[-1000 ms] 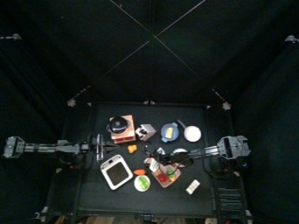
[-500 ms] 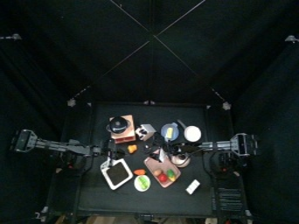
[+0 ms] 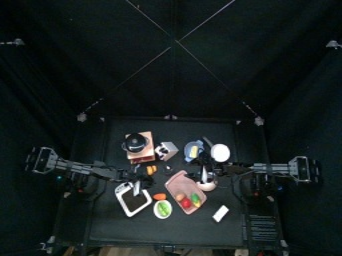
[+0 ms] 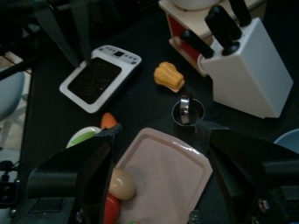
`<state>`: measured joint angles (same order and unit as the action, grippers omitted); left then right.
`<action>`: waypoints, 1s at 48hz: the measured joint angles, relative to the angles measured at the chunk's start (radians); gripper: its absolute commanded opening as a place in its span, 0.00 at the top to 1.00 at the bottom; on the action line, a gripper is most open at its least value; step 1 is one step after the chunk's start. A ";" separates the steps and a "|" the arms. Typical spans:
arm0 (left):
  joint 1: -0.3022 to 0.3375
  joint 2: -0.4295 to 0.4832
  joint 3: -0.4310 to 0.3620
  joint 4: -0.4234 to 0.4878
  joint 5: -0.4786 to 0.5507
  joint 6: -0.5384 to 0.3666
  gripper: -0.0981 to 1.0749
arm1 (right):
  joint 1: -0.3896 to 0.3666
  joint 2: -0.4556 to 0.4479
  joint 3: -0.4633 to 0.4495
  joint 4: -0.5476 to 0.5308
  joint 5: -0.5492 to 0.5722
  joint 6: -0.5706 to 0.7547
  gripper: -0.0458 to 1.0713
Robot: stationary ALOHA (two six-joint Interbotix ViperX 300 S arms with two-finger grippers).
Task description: Grab carrot
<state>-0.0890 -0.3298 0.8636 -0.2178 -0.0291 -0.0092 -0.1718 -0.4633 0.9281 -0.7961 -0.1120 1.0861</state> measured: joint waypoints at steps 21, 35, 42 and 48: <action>-0.074 0.270 -0.121 0.051 0.130 0.000 0.26 | -0.006 -0.049 0.054 0.002 -0.069 -0.005 0.08; -0.087 0.341 -0.121 0.112 0.130 -0.002 0.25 | -0.009 -0.048 0.060 0.005 -0.071 -0.003 0.08; -0.089 0.380 -0.129 0.112 0.132 -0.002 0.25 | -0.012 -0.048 0.064 0.012 -0.071 -0.005 0.08; -0.091 0.408 -0.140 0.112 0.133 -0.002 0.25 | -0.015 -0.048 0.066 0.012 -0.071 -0.003 0.08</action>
<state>-0.1795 0.0782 0.7240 -0.1058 0.1043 -0.0107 -0.1871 -0.5108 0.9940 -0.7839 -0.1825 1.0830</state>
